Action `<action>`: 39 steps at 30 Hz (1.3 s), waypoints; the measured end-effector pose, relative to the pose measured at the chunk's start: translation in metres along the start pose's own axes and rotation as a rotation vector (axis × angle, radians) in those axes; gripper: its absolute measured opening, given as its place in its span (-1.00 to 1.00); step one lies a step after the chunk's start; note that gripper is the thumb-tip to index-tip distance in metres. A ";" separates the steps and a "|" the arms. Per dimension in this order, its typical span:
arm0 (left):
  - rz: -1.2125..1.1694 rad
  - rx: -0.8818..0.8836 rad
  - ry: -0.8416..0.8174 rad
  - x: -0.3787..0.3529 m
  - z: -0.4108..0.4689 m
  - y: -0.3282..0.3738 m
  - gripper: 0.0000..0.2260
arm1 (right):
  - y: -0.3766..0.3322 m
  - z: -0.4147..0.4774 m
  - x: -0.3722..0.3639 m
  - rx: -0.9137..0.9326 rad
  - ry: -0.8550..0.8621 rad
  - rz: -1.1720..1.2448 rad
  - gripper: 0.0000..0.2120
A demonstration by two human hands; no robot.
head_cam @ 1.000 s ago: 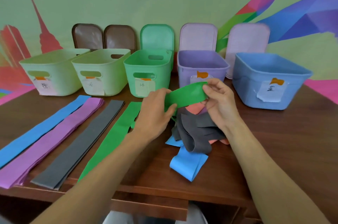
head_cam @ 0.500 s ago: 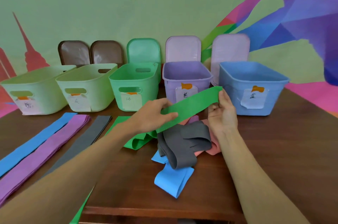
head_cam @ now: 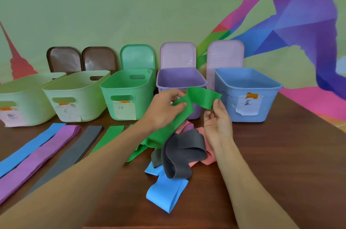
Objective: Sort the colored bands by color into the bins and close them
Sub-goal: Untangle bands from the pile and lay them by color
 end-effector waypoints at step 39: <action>-0.715 0.618 -0.225 0.109 -0.223 -0.101 -0.90 | 0.135 -0.038 -0.155 0.183 -0.414 -1.792 -0.79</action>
Point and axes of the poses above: each hand's wrist, its own z-axis towards the middle knuckle, its own x-axis out of the back of the hand, y = z × x, the point moved 9 cm from there along z, towards the middle knuckle, and after that the axes turned 5 degrees about -y, right-handed, at the moved point
